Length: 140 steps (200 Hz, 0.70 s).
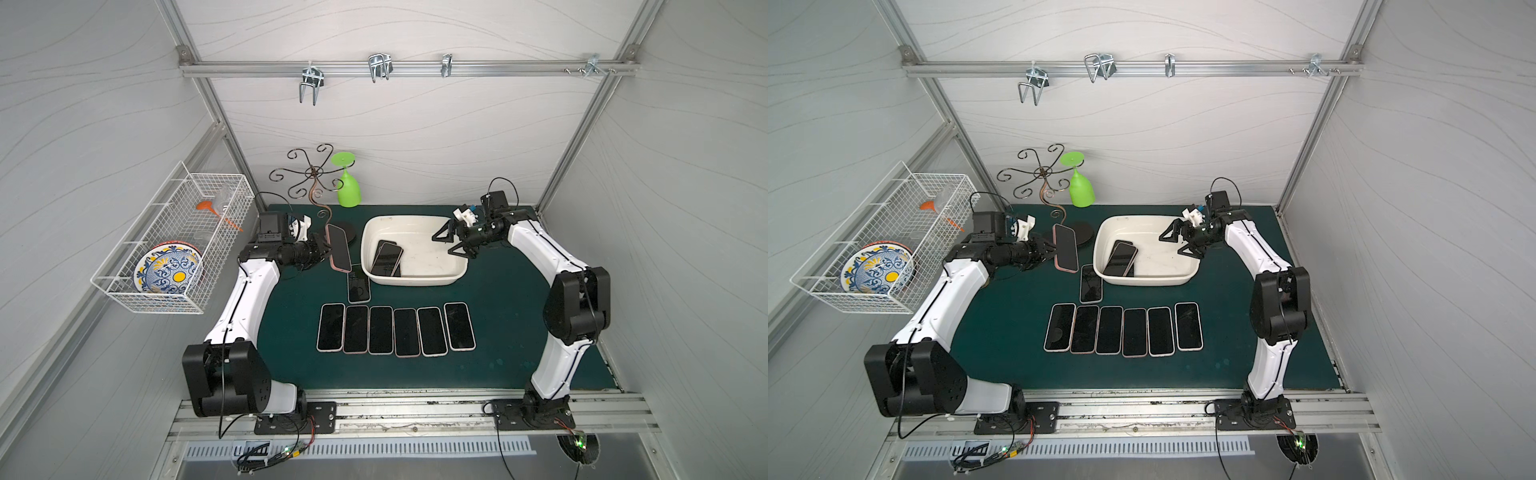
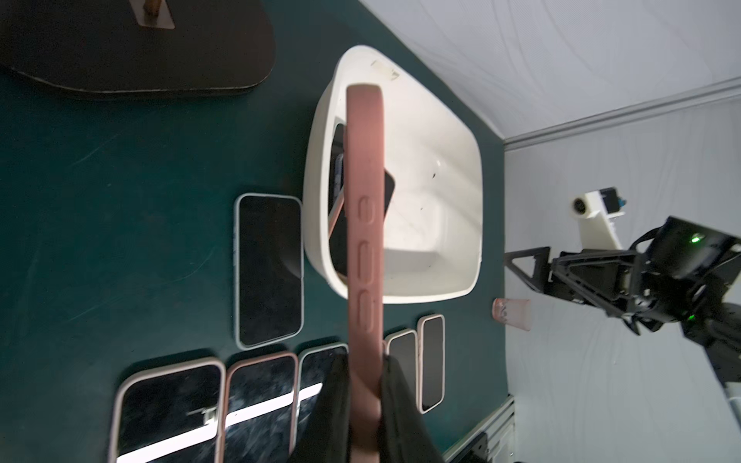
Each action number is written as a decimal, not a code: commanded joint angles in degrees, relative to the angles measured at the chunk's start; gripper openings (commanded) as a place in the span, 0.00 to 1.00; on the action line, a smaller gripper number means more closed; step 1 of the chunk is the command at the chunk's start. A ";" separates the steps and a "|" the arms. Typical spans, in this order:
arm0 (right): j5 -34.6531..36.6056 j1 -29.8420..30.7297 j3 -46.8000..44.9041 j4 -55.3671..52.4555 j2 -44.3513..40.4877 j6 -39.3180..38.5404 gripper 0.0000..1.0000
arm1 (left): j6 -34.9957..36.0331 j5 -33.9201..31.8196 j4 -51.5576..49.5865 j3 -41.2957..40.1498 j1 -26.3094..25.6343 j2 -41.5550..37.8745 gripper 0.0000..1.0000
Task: Take the phone out of the storage box
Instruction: Place the phone at the center of the board.
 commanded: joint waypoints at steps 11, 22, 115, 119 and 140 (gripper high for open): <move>-1.75 0.59 -1.35 1.14 -2.70 -2.19 0.98 | 12.09 -1.71 -7.35 2.96 0.49 2.75 0.00; -1.91 0.81 -1.90 1.62 -2.82 -2.30 0.98 | 12.69 -3.58 -5.93 1.69 1.16 3.54 0.00; -2.59 2.67 -3.35 2.90 -1.28 -5.09 0.99 | 19.00 -10.07 -1.60 1.71 2.42 13.73 0.00; -2.60 2.70 -3.32 2.91 -1.09 -5.15 0.99 | 18.95 -9.95 -1.15 1.32 2.43 14.01 0.00; -2.45 2.92 -3.30 3.20 -0.27 -5.33 0.99 | 18.78 -10.01 1.47 0.20 2.43 15.93 0.00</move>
